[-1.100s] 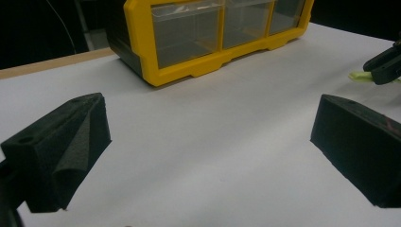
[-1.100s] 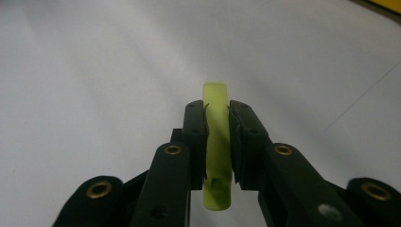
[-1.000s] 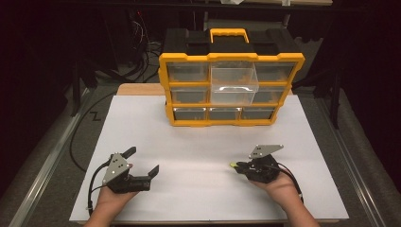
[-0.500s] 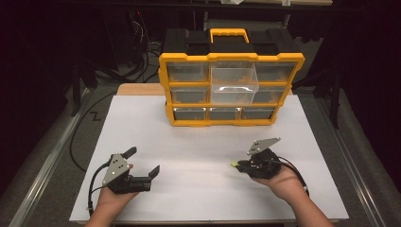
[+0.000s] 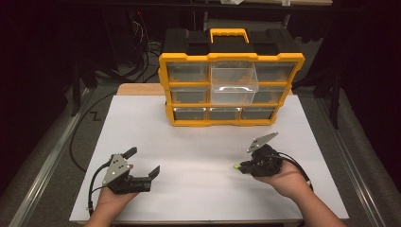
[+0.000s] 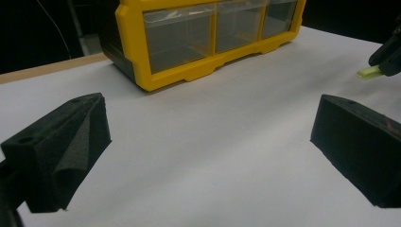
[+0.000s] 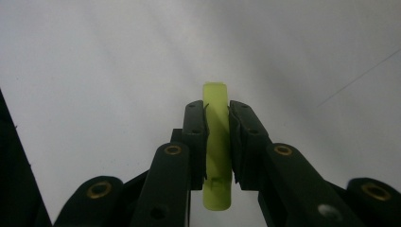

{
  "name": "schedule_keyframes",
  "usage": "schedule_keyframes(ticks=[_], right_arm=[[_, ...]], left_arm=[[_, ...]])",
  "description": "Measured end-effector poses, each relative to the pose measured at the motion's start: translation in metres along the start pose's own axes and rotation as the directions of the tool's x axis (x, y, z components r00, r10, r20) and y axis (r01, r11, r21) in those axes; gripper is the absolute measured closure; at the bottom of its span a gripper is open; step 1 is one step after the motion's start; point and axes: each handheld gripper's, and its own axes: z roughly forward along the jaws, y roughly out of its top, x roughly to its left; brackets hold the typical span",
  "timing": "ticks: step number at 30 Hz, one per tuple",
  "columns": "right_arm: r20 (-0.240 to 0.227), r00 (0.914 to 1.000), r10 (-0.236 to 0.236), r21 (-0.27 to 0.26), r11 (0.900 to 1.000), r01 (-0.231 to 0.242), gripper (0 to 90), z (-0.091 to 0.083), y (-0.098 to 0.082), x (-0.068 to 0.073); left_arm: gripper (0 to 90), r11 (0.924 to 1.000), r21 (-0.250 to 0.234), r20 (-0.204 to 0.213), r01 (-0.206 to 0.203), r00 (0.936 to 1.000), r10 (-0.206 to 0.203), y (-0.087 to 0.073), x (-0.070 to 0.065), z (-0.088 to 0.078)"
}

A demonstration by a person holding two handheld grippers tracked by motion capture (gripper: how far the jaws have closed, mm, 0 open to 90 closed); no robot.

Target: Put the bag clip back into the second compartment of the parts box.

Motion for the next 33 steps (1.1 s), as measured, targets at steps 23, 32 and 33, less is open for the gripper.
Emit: schedule_keyframes(ticks=[23,32,33], right_arm=[[-0.080,0.9963,-0.031,0.086,0.996,0.038,79.0,-0.040,0.014,-0.008],[-0.083,0.9956,-0.043,0.092,0.994,0.051,79.0,-0.056,0.028,-0.007],[-0.082,0.9948,-0.059,0.095,0.993,0.067,79.0,-0.060,0.032,-0.005]], left_arm=[[0.3,1.0000,0.005,0.010,-0.004,0.9999,0.004,0.000,-0.001,0.001],[0.3,1.0000,0.007,0.012,-0.001,0.9999,0.001,0.000,-0.001,0.000],[0.3,1.0000,0.005,0.013,-0.002,0.9999,0.002,0.000,-0.001,0.000]])
